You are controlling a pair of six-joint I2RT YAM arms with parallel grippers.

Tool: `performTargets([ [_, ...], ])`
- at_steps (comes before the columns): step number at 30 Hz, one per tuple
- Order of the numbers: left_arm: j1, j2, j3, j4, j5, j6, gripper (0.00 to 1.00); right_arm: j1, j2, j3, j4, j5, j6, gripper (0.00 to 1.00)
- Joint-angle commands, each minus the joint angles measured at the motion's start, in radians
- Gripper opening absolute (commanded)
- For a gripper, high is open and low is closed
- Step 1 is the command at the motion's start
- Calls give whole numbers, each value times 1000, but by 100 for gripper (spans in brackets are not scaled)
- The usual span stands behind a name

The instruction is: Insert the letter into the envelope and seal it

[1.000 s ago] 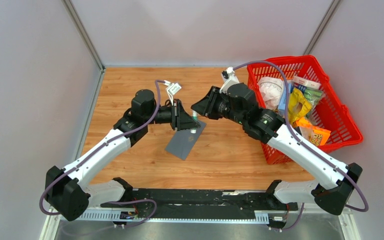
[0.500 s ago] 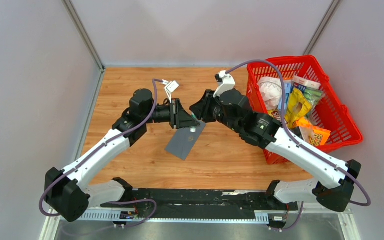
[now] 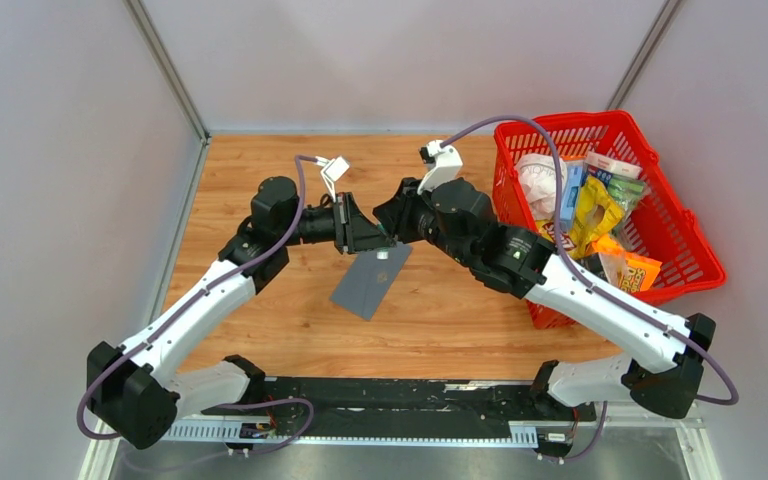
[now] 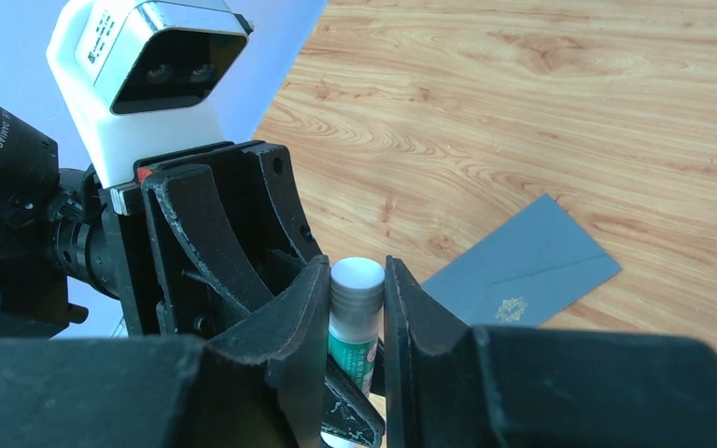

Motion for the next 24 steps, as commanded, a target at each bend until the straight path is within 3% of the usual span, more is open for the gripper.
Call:
performTargets([
  [1, 53, -21, 20, 115, -125, -33, 0, 49, -8, 2, -70, -63, -56, 15],
  [17, 56, -18, 3, 270, -101, -81, 0, 68, -28, -49, -41, -80, -157, 17],
  [24, 57, -27, 16, 250, -93, -55, 0, 68, -38, -40, -38, -125, -225, 21],
])
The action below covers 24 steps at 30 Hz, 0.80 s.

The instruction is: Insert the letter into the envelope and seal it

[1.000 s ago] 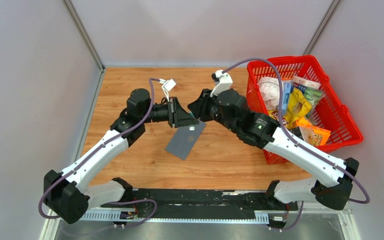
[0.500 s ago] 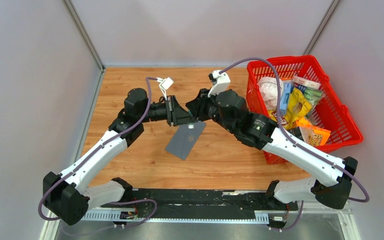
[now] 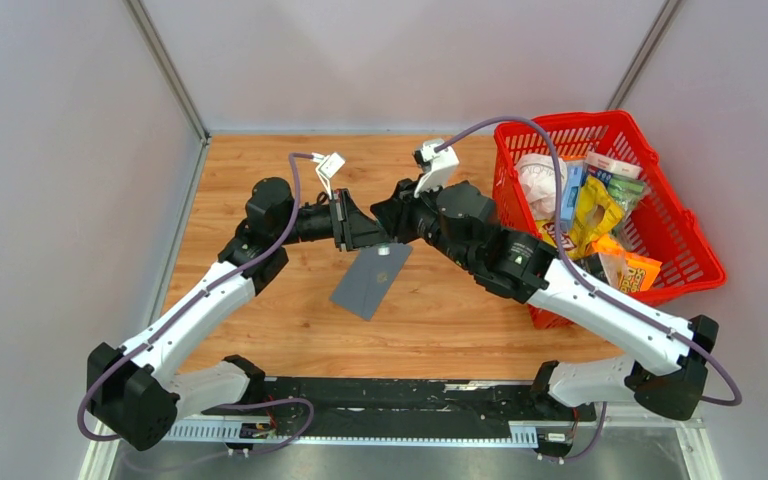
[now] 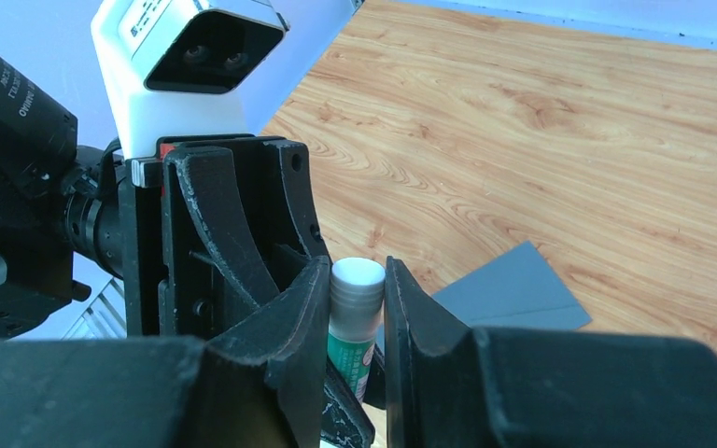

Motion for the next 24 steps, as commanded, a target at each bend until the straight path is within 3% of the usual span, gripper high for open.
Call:
performTargets([
  [1, 42, -19, 38, 134, -112, 3, 0, 44, -23, -11, -130, -140, -74, 21],
  [13, 42, -8, 78, 75, -39, 56, 0, 44, -14, 47, -210, -167, -136, 27],
  [24, 42, -51, 81, -7, -57, 128, 0, 44, -54, 58, -252, -163, -159, 30],
])
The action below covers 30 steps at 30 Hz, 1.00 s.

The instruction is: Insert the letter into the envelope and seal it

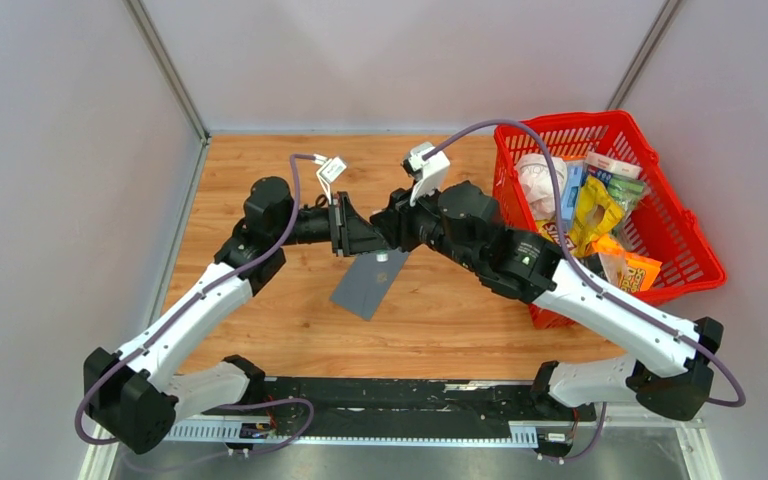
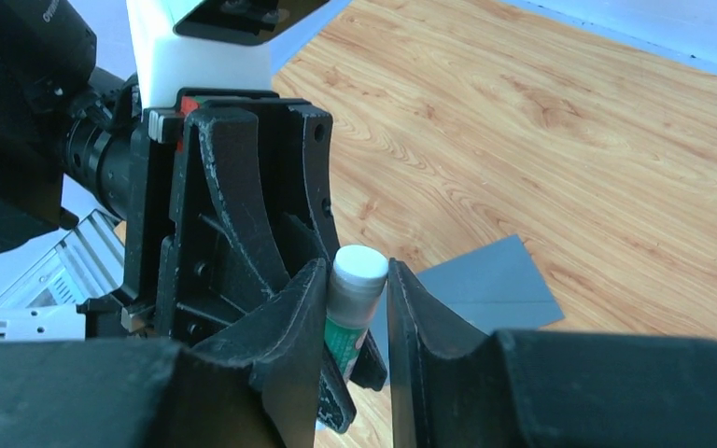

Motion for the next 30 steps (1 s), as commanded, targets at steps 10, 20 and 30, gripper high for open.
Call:
performTargets([
  [10, 42, -34, 108, -26, -106, 125, 0, 33, -64, 26, -195, -106, -18, 39],
  [20, 44, 1, 145, -412, -426, 310, 0, -19, -105, 31, -286, 124, 46, 60],
  [30, 61, 377, 304, -758, -974, 388, 0, -170, -85, -59, -336, 60, 138, 62],
])
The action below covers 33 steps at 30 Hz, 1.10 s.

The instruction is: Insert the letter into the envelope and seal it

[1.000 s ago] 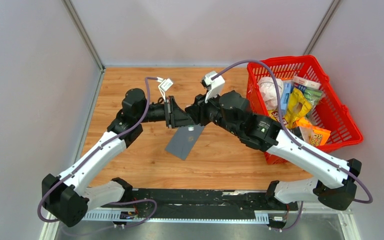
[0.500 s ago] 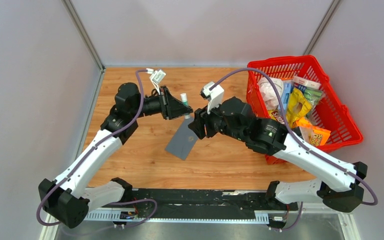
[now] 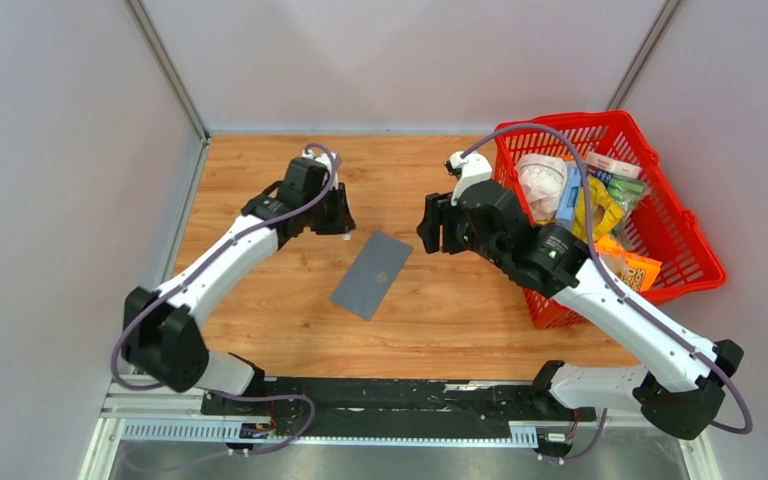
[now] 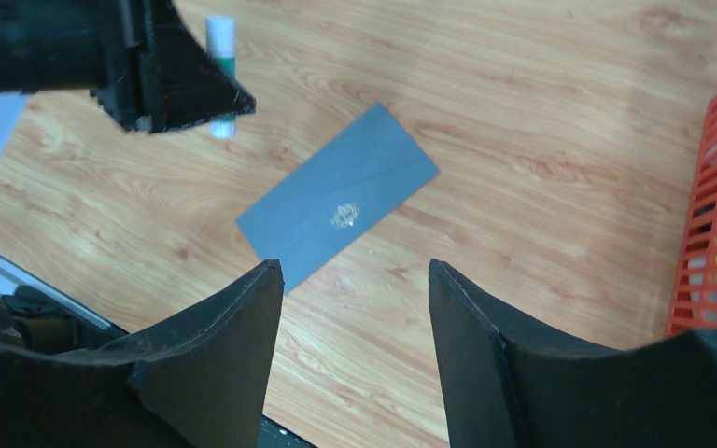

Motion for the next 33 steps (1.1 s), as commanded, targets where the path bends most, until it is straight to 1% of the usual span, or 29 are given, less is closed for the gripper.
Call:
performTargets([
  [1, 20, 160, 86, -163, -288, 63, 0, -12, 2, -31, -13, -9, 43, 62],
  [5, 40, 322, 180, -199, -343, 72, 0, -22, 5, -60, -9, -29, 43, 62],
  [9, 64, 488, 266, -239, -334, 90, 0, -28, -7, -88, 9, -47, 48, 62],
  [13, 74, 580, 298, -231, -333, 99, 0, -29, -23, -106, 15, -58, 49, 62],
  [15, 78, 614, 304, -229, -325, 107, 2, -32, -26, -111, 15, -61, 48, 62],
  [24, 89, 645, 268, -170, -290, 93, 14, -35, -20, -116, 12, -72, 48, 62],
  [33, 92, 650, 208, -125, -291, 73, 37, -35, -9, -116, 6, -75, 48, 62],
])
